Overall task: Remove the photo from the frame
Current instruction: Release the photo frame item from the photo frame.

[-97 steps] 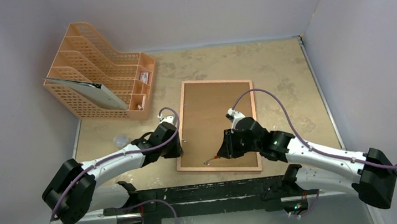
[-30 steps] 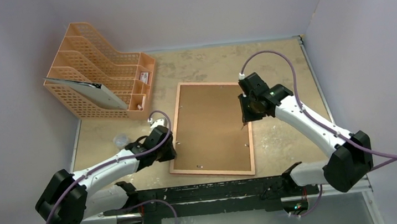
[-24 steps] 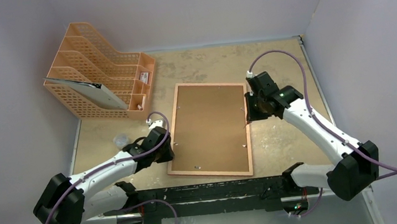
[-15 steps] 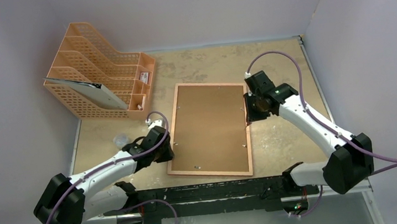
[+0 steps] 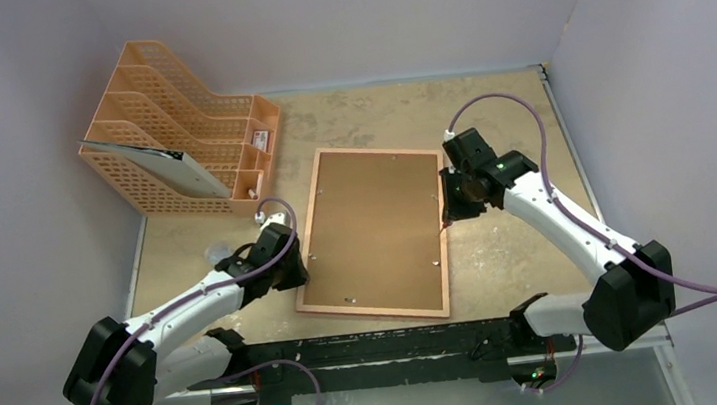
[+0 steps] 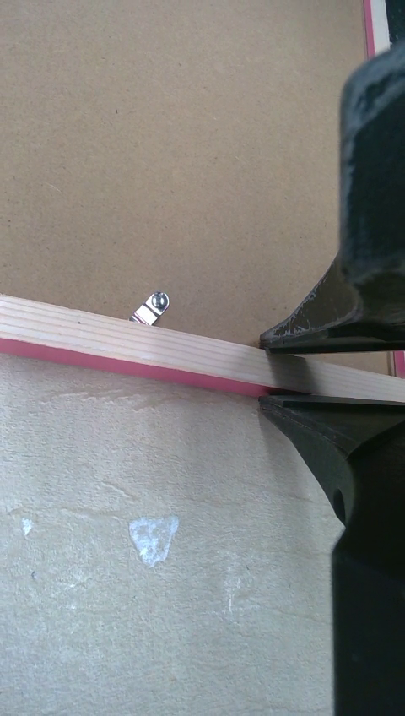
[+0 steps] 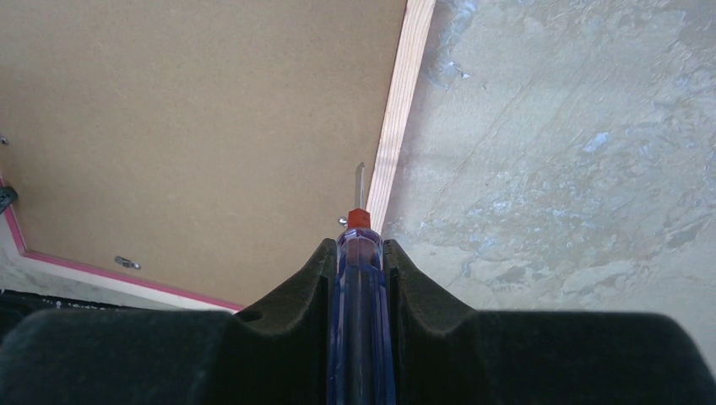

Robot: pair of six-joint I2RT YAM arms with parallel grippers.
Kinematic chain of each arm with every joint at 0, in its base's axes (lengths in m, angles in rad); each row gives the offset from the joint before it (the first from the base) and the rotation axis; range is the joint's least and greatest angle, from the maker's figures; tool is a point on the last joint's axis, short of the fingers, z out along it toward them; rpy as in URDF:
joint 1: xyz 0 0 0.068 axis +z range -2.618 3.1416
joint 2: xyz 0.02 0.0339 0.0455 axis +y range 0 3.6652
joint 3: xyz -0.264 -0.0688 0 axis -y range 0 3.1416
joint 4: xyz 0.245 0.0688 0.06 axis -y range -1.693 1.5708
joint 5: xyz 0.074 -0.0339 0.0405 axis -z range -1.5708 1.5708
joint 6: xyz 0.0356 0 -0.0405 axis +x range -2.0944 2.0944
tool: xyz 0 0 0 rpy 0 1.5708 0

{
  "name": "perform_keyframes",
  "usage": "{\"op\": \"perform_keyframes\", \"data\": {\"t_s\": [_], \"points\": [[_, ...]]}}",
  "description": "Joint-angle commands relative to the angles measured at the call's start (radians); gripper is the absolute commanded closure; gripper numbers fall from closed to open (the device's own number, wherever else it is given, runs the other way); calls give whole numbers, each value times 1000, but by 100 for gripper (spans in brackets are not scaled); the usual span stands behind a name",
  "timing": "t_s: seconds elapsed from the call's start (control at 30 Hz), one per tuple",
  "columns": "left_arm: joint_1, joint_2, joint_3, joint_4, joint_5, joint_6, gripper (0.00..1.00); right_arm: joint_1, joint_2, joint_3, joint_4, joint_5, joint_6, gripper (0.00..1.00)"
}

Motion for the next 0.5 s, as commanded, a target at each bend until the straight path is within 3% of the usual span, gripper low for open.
{"op": "perform_keyframes", "data": {"t_s": [0.0,0.47], "points": [[25,-11,9,-22,-35,-1,100,5,-18,17,-40,-3,-7,100],[26,-10,6,-17,-23,16,100,5,-4,-63,-12,-22,-8,100]]}}
